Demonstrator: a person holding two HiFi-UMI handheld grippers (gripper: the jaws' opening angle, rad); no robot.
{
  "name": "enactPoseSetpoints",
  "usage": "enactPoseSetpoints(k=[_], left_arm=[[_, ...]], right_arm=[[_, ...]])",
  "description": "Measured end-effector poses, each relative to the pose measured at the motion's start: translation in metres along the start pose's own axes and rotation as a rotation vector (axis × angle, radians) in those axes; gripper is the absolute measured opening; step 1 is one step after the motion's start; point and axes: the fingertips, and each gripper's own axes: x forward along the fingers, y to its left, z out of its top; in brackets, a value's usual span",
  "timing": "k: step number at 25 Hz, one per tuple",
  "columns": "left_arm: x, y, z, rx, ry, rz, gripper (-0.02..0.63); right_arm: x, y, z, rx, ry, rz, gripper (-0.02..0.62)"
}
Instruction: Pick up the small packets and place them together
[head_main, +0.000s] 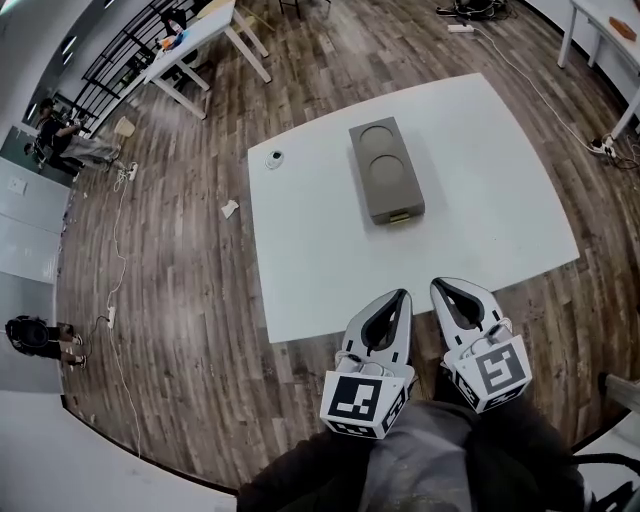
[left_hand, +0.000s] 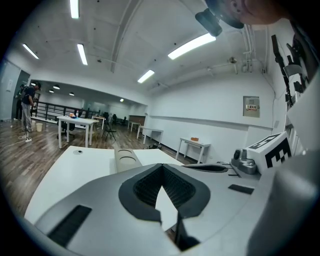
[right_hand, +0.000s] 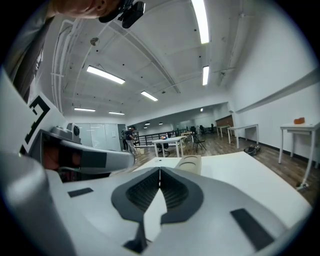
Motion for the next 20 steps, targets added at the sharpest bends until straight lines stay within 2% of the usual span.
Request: enactPoseSetpoints(k=[10, 16, 20], left_arm=[[0.017, 0.063, 0.037, 0.017, -0.064, -0.063, 0.003], [0.017, 0.093, 0.052, 0.013, -0.105, -0.059, 0.003], [0.024, 0.101, 0.057, 0.009, -0.112, -0.058, 0.003]], right_arm=[[0.076, 0.021, 0.04, -0.074, -0.042, -0.018, 0.006], [0.091, 0.012, 0.058, -0.104, -0.073, -0.082, 0.005], [0.099, 0.013, 0.06, -0.116, -0.071, -0.077, 0.005]])
